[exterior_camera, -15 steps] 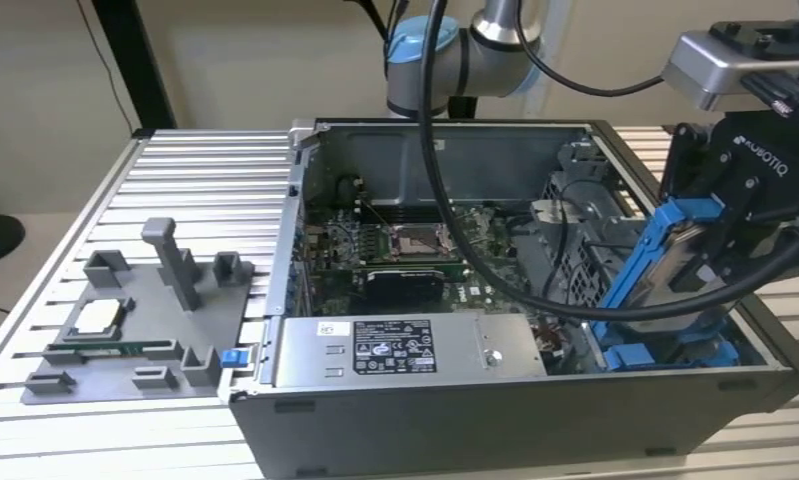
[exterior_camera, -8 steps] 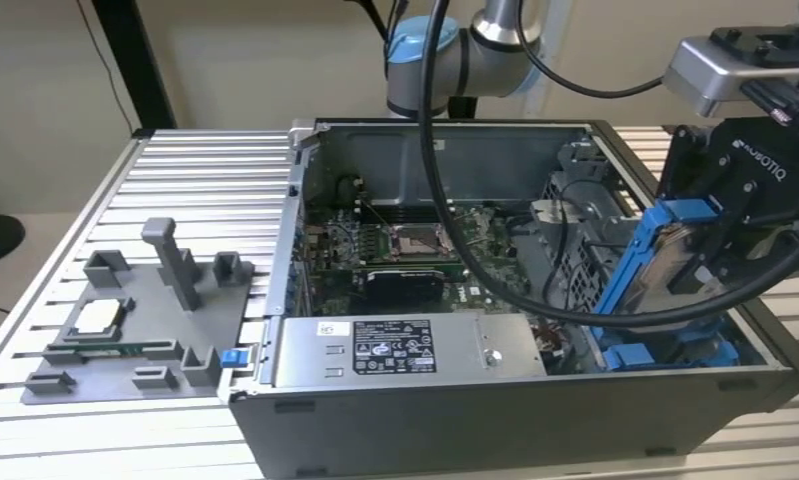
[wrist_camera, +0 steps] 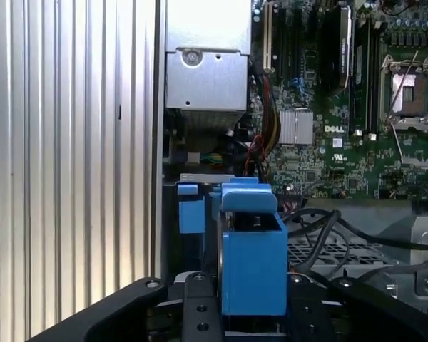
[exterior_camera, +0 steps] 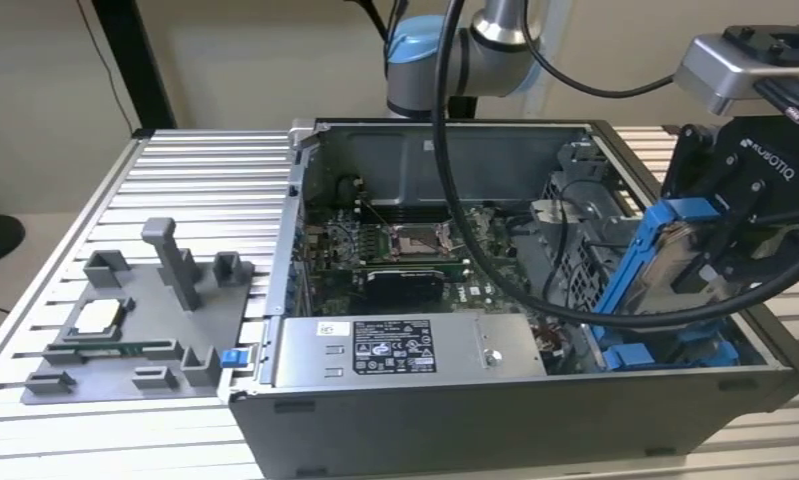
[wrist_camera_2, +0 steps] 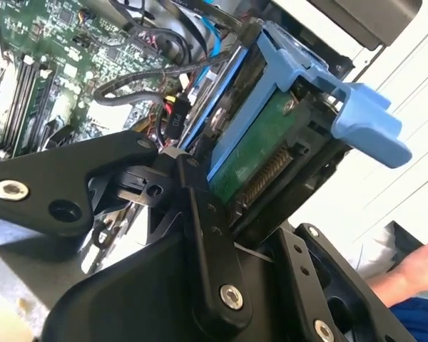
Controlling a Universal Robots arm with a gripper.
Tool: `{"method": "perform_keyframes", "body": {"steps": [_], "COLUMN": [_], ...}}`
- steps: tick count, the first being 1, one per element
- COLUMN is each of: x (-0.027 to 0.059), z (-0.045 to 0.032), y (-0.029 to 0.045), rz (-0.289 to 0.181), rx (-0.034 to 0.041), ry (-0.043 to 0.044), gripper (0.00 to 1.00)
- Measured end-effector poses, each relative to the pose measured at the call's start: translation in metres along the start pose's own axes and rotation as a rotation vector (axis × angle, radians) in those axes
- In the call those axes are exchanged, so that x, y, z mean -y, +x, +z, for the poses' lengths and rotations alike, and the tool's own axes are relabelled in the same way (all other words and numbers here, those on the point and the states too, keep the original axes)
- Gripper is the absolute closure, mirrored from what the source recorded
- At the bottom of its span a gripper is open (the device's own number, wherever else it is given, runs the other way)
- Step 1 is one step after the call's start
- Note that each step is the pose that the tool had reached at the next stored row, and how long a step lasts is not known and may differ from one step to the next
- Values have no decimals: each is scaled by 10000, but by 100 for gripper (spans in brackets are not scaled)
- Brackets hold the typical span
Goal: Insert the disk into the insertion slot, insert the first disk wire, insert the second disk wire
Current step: 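Insert the disk into the insertion slot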
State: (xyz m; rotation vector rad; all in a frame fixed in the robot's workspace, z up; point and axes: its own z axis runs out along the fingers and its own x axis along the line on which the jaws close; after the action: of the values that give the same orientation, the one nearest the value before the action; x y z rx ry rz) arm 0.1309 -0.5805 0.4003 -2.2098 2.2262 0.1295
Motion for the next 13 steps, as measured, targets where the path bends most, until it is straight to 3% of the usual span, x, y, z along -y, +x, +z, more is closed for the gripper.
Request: {"method": "perform_keyframes", "body": {"steps": [2,5,13], "x": [31,61,75], "z": [3,10,-41], "y": [0,1,0], "rz": [1,8,20], "rx": [6,26,119], "ry": [-41,-221,-526], "gripper": [100,100,100]}}
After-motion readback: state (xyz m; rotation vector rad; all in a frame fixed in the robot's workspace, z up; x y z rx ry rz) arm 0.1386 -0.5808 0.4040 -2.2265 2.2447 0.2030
